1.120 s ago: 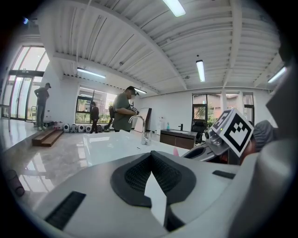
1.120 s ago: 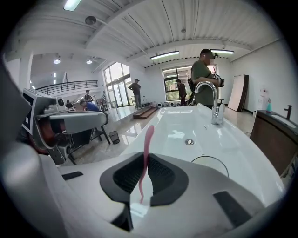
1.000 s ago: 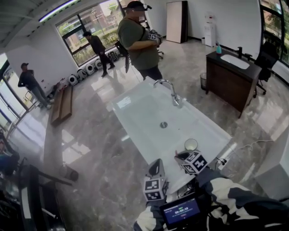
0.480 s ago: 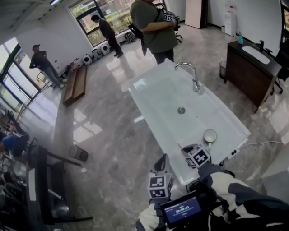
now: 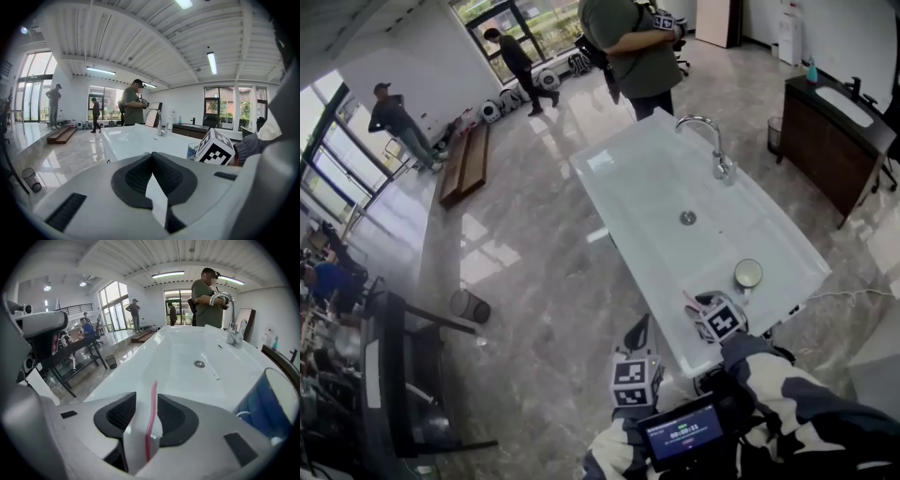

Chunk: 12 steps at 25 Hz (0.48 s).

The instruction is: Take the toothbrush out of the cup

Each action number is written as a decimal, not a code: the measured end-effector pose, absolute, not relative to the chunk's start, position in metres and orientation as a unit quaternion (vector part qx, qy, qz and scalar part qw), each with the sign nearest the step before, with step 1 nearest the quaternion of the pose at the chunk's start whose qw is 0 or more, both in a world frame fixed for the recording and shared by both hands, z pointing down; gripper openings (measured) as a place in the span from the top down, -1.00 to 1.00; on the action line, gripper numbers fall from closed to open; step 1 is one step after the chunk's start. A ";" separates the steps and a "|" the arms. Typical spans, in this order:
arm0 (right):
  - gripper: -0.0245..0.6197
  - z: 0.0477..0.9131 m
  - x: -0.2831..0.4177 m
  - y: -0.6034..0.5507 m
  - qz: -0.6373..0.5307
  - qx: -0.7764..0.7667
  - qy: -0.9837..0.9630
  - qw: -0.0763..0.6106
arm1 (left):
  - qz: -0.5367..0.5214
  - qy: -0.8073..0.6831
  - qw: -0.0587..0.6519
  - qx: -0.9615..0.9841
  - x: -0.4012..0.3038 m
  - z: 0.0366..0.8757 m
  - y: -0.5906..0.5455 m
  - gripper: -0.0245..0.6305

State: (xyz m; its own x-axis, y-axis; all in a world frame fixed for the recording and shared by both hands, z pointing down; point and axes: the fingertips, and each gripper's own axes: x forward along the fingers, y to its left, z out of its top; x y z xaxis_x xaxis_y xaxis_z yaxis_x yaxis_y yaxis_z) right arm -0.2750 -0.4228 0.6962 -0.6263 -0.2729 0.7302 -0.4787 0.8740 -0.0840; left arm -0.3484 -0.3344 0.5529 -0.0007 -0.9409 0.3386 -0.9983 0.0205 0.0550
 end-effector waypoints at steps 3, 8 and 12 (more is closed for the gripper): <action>0.45 0.676 -0.272 -0.425 0.130 0.211 -0.903 0.351 | 0.098 -0.695 0.140 0.699 -0.343 0.552 -0.343 0.91; 0.77 0.590 -0.270 -0.413 0.119 0.199 -0.946 0.227 | 0.076 -0.688 0.119 0.712 -0.327 0.524 -0.356 0.91; 0.89 0.529 -0.257 -0.424 0.077 0.213 -0.960 0.166 | 0.058 -0.679 0.099 0.725 -0.315 0.506 -0.372 0.91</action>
